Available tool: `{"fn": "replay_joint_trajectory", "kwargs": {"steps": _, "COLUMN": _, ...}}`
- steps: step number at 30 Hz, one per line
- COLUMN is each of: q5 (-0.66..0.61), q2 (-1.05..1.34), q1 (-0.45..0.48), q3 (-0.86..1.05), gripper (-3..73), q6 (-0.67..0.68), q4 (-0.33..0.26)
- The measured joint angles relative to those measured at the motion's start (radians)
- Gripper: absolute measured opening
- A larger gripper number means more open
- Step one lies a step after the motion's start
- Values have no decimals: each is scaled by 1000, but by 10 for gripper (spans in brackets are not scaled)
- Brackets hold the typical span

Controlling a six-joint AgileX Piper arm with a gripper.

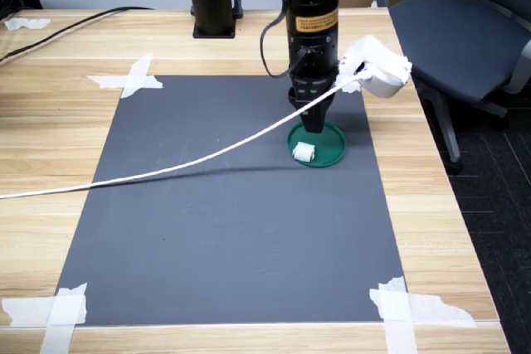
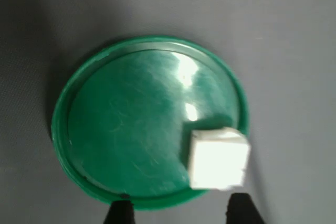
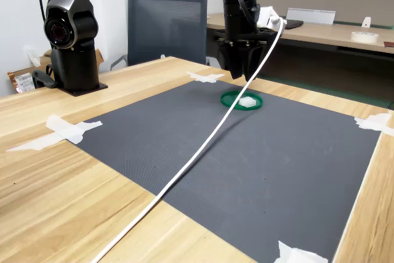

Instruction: Grasp a white terminal and put it in the green lid.

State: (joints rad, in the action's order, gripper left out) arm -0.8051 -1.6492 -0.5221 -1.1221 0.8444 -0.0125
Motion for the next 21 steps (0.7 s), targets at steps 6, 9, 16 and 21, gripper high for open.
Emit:
{"fn": "replay_joint_trajectory", "kwargs": {"steps": 6, "q5": 67, "q2": 70, "q1": 1, "q3": 2, "gripper": 368, "q6": -49, "q4": 4}}
{"fn": "replay_joint_trajectory", "kwargs": {"steps": 9, "q5": 148, "q2": 119, "q1": 24, "q3": 2, "gripper": 367, "q6": -97, "q4": -12}}
{"fn": "replay_joint_trajectory", "kwargs": {"steps": 16, "q5": 349, "q2": 254, "q1": 173, "q3": 2, "gripper": 257, "q6": -156, "q4": -81}}
{"fn": "replay_joint_trajectory", "kwargs": {"steps": 21, "q5": 441, "q2": 371, "q1": 274, "q3": 47, "gripper": 67, "q6": -159, "q4": -161}}
